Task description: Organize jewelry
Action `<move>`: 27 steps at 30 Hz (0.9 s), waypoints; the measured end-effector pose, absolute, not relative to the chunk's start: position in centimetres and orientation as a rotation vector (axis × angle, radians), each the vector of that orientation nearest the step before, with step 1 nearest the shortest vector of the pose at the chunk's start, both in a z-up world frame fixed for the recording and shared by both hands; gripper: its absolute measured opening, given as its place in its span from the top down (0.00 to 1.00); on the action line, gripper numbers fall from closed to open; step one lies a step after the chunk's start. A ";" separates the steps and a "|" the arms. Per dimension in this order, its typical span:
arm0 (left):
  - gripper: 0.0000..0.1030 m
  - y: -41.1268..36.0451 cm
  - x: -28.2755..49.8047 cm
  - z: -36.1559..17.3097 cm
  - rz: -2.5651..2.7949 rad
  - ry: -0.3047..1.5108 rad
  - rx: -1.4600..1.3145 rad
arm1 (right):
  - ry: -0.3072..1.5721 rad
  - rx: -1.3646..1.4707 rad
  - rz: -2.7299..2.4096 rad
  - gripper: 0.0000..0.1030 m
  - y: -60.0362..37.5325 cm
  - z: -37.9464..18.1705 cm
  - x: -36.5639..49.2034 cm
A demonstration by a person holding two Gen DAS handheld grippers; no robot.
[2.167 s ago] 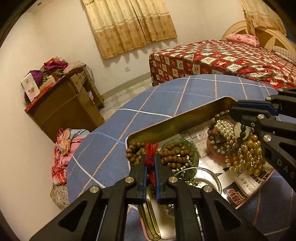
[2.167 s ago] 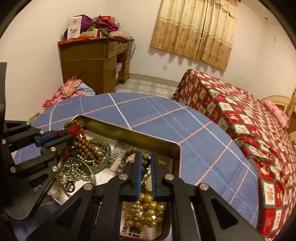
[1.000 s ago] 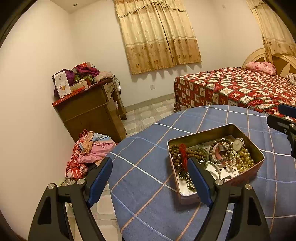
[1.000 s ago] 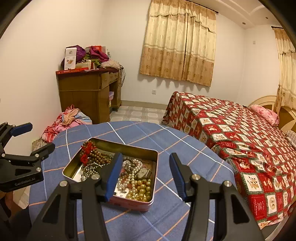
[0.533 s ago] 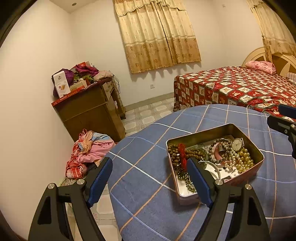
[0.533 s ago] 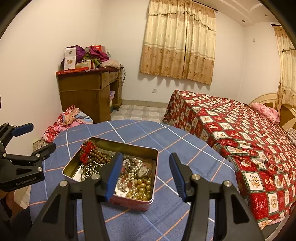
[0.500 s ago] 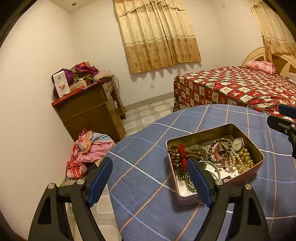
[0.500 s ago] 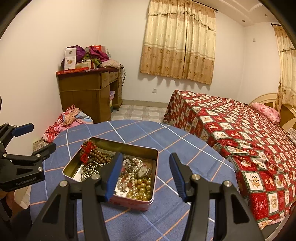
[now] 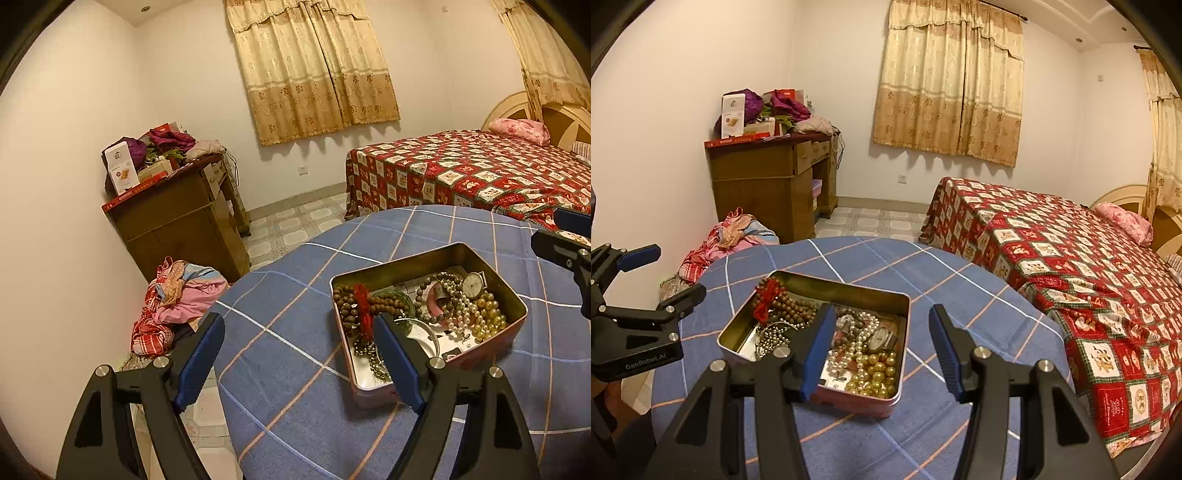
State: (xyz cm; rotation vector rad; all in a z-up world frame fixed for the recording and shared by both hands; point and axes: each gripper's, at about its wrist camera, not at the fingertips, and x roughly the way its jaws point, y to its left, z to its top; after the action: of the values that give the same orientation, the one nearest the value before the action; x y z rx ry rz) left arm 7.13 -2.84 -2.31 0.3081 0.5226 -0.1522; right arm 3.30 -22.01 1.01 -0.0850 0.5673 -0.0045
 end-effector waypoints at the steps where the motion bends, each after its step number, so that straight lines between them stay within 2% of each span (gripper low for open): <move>1: 0.20 -2.8 7.1 -2.3 -0.152 0.522 0.309 | 0.568 -0.085 -0.005 0.46 -22.0 1.0 3.3; 27: 0.20 -2.8 7.1 -2.2 -0.136 0.519 0.324 | 0.565 -0.083 -0.003 0.46 -22.1 1.0 3.2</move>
State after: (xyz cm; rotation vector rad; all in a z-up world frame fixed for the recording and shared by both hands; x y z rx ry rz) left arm 7.08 -2.84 -2.25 0.3236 0.5190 -0.1356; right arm 3.17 -22.05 1.05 -0.0828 0.5646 -0.0033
